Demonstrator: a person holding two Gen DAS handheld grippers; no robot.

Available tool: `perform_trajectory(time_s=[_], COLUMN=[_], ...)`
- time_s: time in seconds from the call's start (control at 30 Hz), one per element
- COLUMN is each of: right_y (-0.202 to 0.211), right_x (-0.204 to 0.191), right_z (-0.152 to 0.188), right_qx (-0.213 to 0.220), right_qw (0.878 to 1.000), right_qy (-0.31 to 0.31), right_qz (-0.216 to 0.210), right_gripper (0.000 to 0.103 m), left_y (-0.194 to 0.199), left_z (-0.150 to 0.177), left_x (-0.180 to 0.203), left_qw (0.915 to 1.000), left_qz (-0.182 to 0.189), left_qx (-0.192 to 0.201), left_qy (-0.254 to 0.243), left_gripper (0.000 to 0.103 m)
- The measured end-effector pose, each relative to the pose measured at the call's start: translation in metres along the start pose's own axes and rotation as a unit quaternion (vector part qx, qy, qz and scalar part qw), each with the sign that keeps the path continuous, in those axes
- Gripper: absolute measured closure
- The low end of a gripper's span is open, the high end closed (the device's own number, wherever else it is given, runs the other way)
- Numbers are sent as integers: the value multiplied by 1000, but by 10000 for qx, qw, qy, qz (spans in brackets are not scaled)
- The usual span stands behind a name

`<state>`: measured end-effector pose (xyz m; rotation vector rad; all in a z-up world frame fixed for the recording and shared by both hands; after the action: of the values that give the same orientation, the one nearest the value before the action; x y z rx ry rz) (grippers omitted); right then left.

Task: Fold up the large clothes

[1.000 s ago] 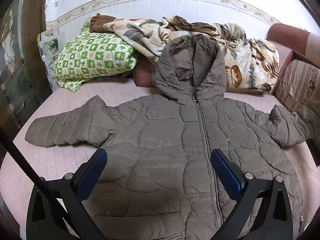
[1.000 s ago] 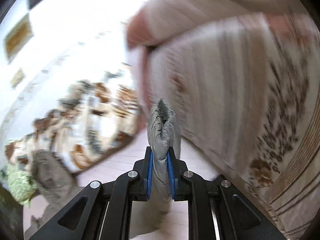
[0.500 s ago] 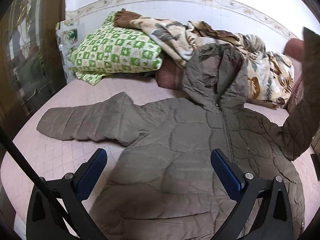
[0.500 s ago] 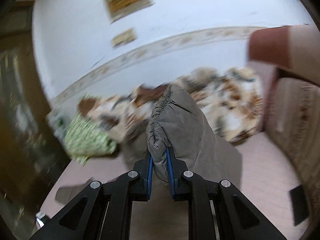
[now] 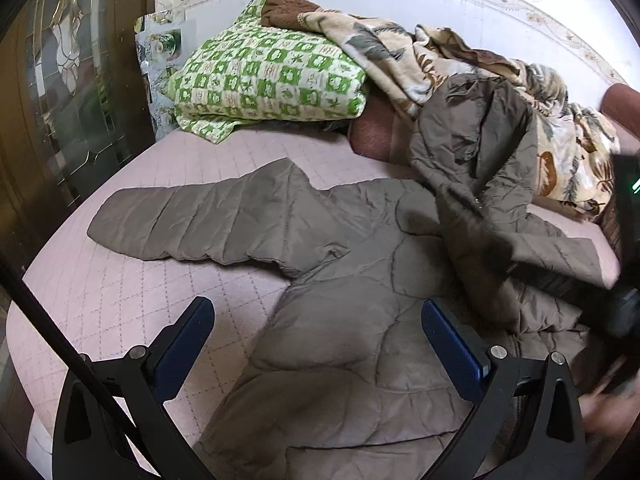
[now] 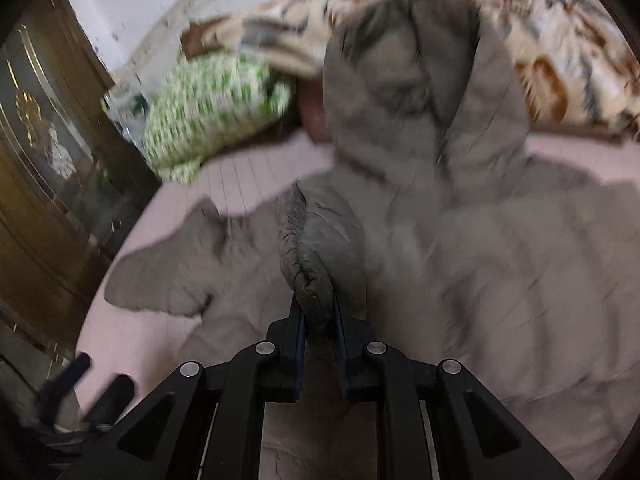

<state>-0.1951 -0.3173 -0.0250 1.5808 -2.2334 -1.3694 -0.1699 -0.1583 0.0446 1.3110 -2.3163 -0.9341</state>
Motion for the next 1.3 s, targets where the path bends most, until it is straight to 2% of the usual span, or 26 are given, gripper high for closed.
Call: perform_trajectory(time_s=[0.03, 0.1, 0.13, 0.2, 0.27, 0.3, 0.33, 0.37, 0.43, 0.5, 0.53, 0.6, 0.63, 0.7, 0.73, 0.77, 0.83, 0.87, 0.97, 1.07, 1.17, 1.3], right_y=[-11, -23, -17, 2, 35, 53, 70, 83, 110, 128, 133, 133, 124, 112, 103, 88, 84, 86, 106, 124, 125, 126], right_x=[-2, -7, -9, -15, -14, -9, -2, 6, 38, 97, 127, 171, 192, 221, 231, 237, 238, 235, 219, 204, 188, 177], right_z=[7, 17, 16, 11, -3, -10, -16, -21, -31, -35, -33, -28, -23, -16, -10, 1, 4, 3, -9, -17, -22, -20], right_qx=[-150, -503, -502, -404, -87, 83, 251, 413, 897, 1125, 1122, 906, 659, 351, 138, -183, -179, -168, 242, 608, 734, 763], right_qw=[9998, 9982, 9977, 9956, 9925, 9910, 9903, 9907, 9933, 9921, 9887, 9839, 9821, 9773, 9758, 9750, 9751, 9753, 9762, 9781, 9811, 9834], right_qy=[-36, -57, -15, 26, -40, -76, -98, -109, -100, -218, -431, -858, -1101, -1269, -1359, -1563, -1604, -1535, -1493, -1264, -1024, -911], right_qz=[-86, -324, -462, -848, -1218, -1336, -1363, -1290, -719, 515, 891, 1278, 1378, 1662, 1704, 1566, 1518, 1581, 1552, 1539, 1471, 1372], right_gripper=[68, 63, 63, 63, 50, 35, 30, 30, 30, 30, 34, 47, 50, 50, 50, 49, 49, 49, 49, 49, 49, 49], left_y=[-2, -4, -5, -7, -11, -14, -16, -18, -25, -33, -41, -55, -65, -81, -93, -104, -120, -120, -100, -68, -49, -48], left_z=[0, -1, -2, -4, -8, -9, -11, -13, -19, -24, -27, -27, -25, -21, -15, -8, 5, 5, -11, -36, -51, -53], left_x=[-1, -2, -2, -3, -1, 1, 4, 7, 15, 23, 29, 41, 49, 59, 63, 65, 64, 63, 53, 27, -18, -103], left_qw=[10000, 10000, 10000, 10000, 10000, 9999, 9999, 9999, 10000, 9999, 9997, 9989, 9978, 9949, 9915, 9876, 9813, 9827, 9899, 9968, 9988, 9957], left_qz=[-16, -30, -51, -59, -53, -41, 10, 32, -55, -90, -143, -169, -164, -333, -466, -553, -692, -629, -429, -342, -434, -599], left_qx=[-20, -21, -11, 24, 18, -18, -47, -39, -3, -14, -34, -146, -268, -429, -648, -884, -1206, -1184, -908, -327, 54, 50], left_qy=[18, 35, 40, 54, 75, 103, 131, 139, 29, -116, -212, -420, -585, -854, -1031, -1171, -1332, -1275, -997, -639, -203, 707], left_gripper=[0, 0, 0, 0, 0, 0, 0, 0, 0, 0, 0, 0, 0, 0, 0, 0, 0, 0, 0, 0, 0, 0])
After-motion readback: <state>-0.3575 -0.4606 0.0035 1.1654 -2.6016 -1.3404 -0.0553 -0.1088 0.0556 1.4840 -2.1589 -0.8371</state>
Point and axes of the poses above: each gripper's, at about its wrist camera, not at the fingertips, and y roughly against the way its jaws point, x to its right, z to its underside, the point moved 10 cm from there along -y, roughly the way its jaws point, and after that the axes turned 4 degrees about -y, right-handed, at the moved point
